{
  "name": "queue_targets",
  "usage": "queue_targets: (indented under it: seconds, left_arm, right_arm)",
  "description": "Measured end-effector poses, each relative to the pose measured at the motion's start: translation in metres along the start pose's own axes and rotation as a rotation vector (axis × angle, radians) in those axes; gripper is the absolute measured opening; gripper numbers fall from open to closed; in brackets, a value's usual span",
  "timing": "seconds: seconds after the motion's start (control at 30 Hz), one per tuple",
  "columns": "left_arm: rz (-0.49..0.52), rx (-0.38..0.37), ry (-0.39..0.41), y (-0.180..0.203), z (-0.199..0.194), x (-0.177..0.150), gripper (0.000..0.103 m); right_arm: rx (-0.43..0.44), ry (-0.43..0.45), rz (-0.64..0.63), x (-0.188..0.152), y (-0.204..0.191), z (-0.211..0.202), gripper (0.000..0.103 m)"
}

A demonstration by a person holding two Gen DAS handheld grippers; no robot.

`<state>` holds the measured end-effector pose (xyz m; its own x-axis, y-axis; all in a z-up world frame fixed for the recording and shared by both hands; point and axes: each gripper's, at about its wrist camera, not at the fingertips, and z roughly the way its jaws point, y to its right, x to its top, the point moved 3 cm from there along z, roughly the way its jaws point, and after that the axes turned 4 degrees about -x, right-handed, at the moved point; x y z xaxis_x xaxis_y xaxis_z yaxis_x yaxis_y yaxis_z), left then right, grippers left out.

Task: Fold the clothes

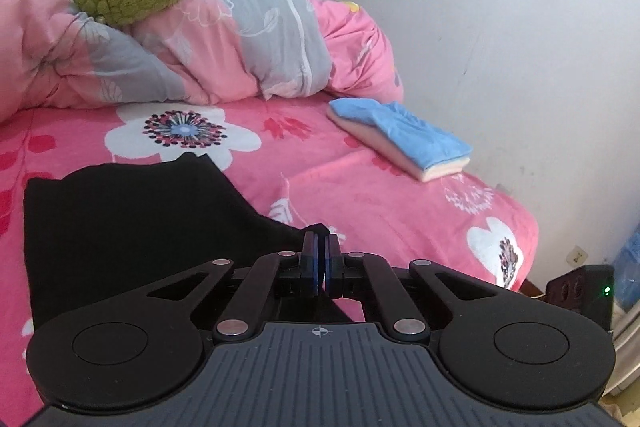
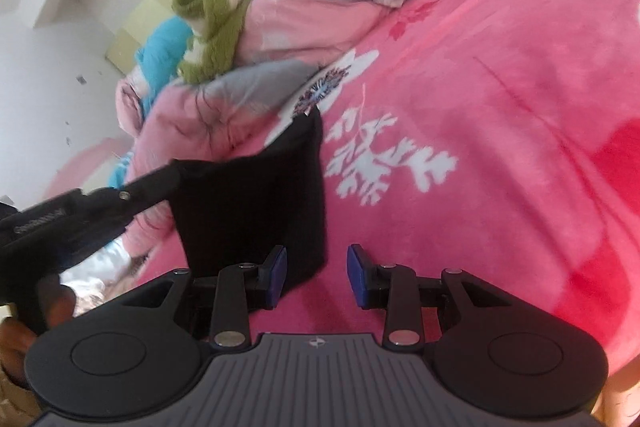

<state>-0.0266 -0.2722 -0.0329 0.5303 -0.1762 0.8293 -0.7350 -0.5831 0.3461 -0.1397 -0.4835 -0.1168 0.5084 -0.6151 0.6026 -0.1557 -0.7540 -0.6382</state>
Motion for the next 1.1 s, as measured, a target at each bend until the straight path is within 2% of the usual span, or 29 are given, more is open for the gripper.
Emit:
queue_targets:
  seconds: [0.17,0.23,0.3,0.37,0.43,0.53,0.67,0.73,0.77,0.8,0.97,1.07,1.1]
  left_arm:
    - [-0.006,0.022,-0.023,-0.009,0.002,-0.013,0.001]
    - [-0.027,0.037,-0.033,-0.017,0.003,-0.019,0.001]
    - [-0.039,0.057,-0.042,-0.025,0.004,-0.025,0.001]
    - [-0.056,0.066,-0.048,-0.032,0.004,-0.029,0.001]
    - [-0.072,0.075,-0.053,-0.038,0.004,-0.033,0.001]
    - [-0.097,0.089,-0.062,-0.048,0.005,-0.039,0.001]
    - [-0.131,0.108,-0.073,-0.062,0.005,-0.046,0.001]
    - [-0.130,0.103,-0.074,-0.062,0.005,-0.047,0.001]
    - [-0.132,0.100,-0.074,-0.062,0.005,-0.046,0.001]
    - [-0.136,0.095,-0.074,-0.063,0.005,-0.047,0.001]
    - [-0.144,0.081,-0.067,-0.064,0.004,-0.048,0.001]
    - [-0.125,0.080,-0.060,-0.064,0.002,-0.048,0.001]
    - [-0.119,0.081,-0.058,-0.064,0.002,-0.048,0.001]
  right_arm:
    - [0.026,-0.032,-0.012,-0.004,-0.003,-0.003,0.033]
    - [0.015,-0.040,-0.018,-0.004,-0.004,0.002,0.027]
    - [0.003,-0.044,-0.025,-0.003,-0.005,0.007,0.011]
    - [-0.006,-0.036,-0.047,0.000,-0.009,0.010,0.007]
    - [0.001,-0.014,-0.110,0.002,-0.024,0.011,0.006]
    - [0.038,0.037,-0.285,-0.001,-0.063,0.009,0.006]
    - [0.099,-0.005,-0.497,-0.023,-0.105,0.014,0.010]
    - [0.103,-0.025,-0.537,-0.034,-0.111,0.012,0.019]
    - [0.100,-0.028,-0.528,-0.037,-0.108,0.009,0.026]
    - [0.100,-0.029,-0.512,-0.038,-0.105,0.005,0.028]
    - [-0.014,0.003,-0.301,-0.023,-0.061,-0.008,0.029]
    - [-0.096,-0.031,-0.171,-0.013,-0.036,0.004,0.028]
    - [-0.097,-0.037,-0.140,-0.012,-0.031,0.008,0.028]
